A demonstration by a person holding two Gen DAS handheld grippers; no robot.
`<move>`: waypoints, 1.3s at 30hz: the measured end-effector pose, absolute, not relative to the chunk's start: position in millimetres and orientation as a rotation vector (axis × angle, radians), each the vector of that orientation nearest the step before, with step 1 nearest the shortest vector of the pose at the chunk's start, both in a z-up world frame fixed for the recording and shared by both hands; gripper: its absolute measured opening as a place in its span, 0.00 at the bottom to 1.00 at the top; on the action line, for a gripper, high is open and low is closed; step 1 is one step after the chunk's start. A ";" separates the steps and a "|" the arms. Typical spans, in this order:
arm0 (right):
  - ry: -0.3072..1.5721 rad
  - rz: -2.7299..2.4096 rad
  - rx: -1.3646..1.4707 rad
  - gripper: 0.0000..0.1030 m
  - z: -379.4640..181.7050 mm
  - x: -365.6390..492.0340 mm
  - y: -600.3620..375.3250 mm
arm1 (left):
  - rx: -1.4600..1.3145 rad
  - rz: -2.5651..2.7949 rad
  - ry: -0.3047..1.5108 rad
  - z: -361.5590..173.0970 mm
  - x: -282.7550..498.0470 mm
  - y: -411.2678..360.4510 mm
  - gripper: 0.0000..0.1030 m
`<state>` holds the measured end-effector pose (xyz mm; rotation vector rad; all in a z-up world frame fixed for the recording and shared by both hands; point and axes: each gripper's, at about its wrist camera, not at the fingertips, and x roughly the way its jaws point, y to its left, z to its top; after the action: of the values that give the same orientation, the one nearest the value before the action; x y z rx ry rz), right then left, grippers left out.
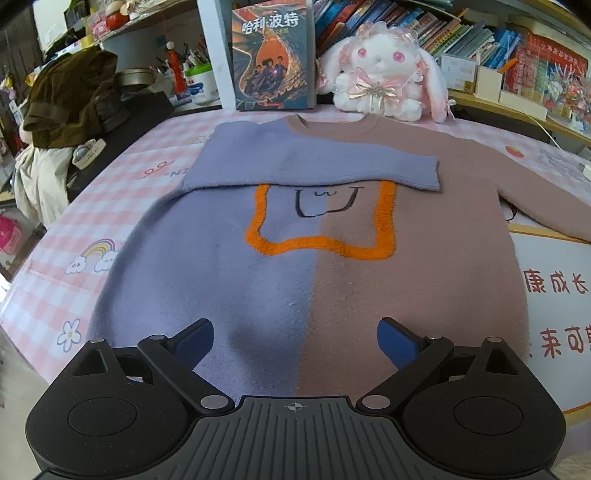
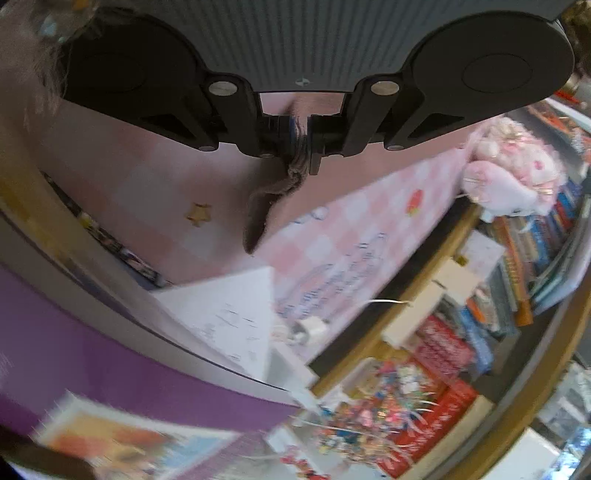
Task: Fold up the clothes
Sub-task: 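Lift the mauve sleeve with the right gripper and fold it across the body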
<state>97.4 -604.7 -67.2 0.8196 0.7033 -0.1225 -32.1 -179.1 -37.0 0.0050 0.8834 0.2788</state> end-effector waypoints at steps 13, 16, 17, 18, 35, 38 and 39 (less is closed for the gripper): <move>0.596 0.205 0.766 0.05 11.6 145.6 -486.2 | -0.042 0.274 0.829 -32.0 -43.1 -120.6 0.94; 0.581 0.246 0.749 0.05 27.2 153.6 -445.9 | -0.050 0.259 0.787 -22.9 -45.9 -94.4 0.94; 0.576 0.259 0.742 0.05 32.4 155.9 -431.2 | -0.050 0.252 0.768 -19.4 -46.4 -85.6 0.94; 0.571 0.271 0.735 0.05 37.5 158.2 -416.5 | -0.048 0.244 0.751 -16.2 -46.7 -76.0 0.94; 0.640 0.337 0.625 0.05 36.7 186.4 -181.5 | -0.029 0.179 0.686 -12.4 -57.1 53.6 0.94; 0.688 0.312 0.599 0.05 21.8 191.6 -158.1 | -0.023 0.171 0.679 -12.0 -61.2 65.1 0.94; 0.704 0.302 0.586 0.05 16.5 192.7 -152.0 | -0.021 0.170 0.678 -11.8 -62.0 68.3 0.94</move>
<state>192.7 -152.0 16.5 0.5859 0.7036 0.3021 -62.0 68.3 -11.8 -0.0208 0.6780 0.1702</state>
